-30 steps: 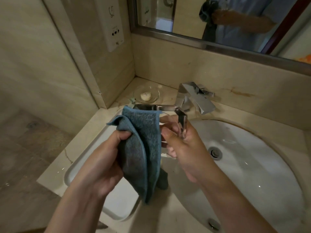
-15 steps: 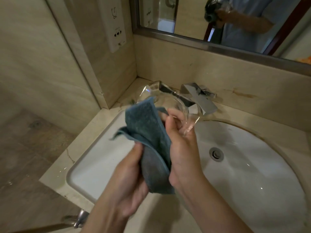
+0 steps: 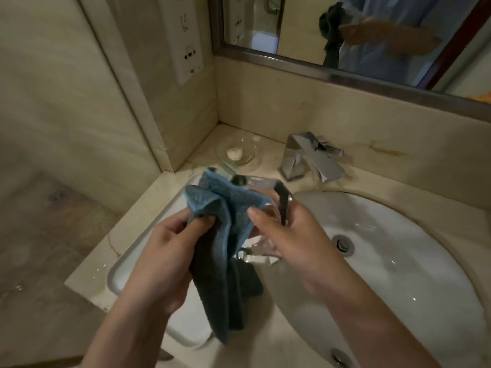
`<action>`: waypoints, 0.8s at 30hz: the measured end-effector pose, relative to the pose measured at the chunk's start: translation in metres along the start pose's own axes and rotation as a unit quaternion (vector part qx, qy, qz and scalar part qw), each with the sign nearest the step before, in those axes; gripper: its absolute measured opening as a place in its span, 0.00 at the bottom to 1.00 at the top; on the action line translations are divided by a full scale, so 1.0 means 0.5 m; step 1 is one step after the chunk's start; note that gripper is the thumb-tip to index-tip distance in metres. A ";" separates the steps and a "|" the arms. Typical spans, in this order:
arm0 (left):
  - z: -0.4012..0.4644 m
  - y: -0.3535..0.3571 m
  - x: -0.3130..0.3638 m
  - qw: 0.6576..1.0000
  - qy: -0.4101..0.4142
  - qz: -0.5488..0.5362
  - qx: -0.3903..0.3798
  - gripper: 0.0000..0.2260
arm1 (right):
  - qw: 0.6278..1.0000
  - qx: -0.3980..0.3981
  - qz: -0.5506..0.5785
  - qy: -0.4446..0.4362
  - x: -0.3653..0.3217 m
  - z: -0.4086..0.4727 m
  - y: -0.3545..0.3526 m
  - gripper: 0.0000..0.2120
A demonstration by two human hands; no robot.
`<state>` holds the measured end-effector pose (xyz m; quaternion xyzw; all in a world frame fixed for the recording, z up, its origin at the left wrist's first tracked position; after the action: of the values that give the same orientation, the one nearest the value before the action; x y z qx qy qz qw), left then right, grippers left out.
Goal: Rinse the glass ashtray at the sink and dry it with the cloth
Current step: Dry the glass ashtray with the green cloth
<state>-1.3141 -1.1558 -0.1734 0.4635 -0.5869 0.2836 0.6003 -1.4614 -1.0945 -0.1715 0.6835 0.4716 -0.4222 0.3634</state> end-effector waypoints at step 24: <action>-0.031 0.052 0.009 0.987 0.038 -0.151 0.043 0.11 | 0.968 0.076 0.239 -0.003 0.012 -0.006 0.050 0.26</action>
<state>-1.3298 -1.1323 -0.1616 0.5607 -0.4742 0.2324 0.6378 -1.4359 -1.0970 -0.1734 0.8007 0.2602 -0.3598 0.4021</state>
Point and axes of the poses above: each hand's wrist, its own z-axis towards the middle knuckle, its own y-axis out of the palm, x = y × z, the point moved 4 cm from there along z, towards the middle knuckle, and after that the axes turned 14 degrees about y, right-handed, at the moved point
